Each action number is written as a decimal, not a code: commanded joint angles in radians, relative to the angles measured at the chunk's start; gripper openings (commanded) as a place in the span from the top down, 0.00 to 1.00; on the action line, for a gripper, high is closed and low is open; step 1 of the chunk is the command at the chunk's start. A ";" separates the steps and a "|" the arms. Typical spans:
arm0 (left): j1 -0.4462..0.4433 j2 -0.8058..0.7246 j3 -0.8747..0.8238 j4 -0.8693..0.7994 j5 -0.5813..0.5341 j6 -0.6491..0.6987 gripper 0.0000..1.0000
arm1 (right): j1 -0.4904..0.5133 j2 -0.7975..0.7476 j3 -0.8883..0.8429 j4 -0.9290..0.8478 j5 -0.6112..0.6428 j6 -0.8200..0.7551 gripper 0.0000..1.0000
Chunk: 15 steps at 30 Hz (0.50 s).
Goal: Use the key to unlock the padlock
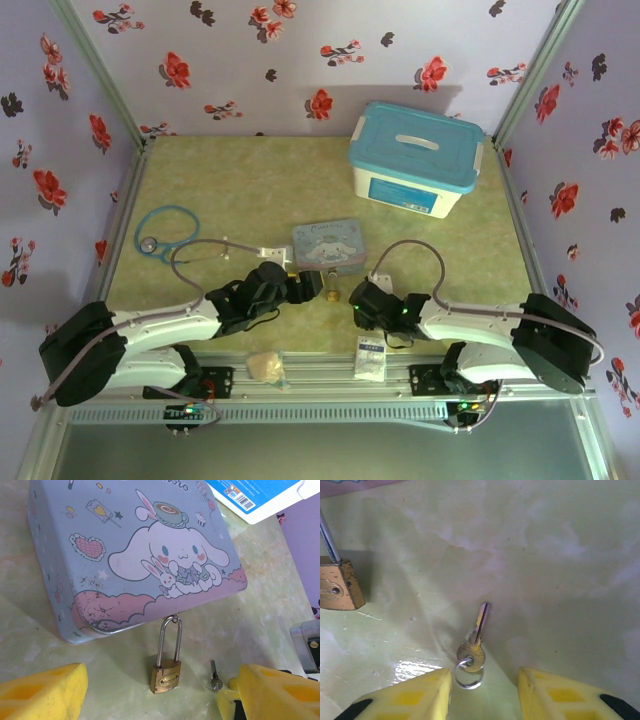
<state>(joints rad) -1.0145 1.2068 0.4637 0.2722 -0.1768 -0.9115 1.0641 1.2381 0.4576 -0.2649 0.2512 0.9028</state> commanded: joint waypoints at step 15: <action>-0.007 0.025 -0.030 0.074 -0.026 -0.019 0.21 | 0.032 0.102 0.007 0.096 0.020 -0.018 0.97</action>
<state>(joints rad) -1.0145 1.2278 0.4458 0.3218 -0.1768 -0.9188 1.0901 1.3014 0.4896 -0.2752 0.3305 0.8913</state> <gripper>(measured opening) 0.792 0.047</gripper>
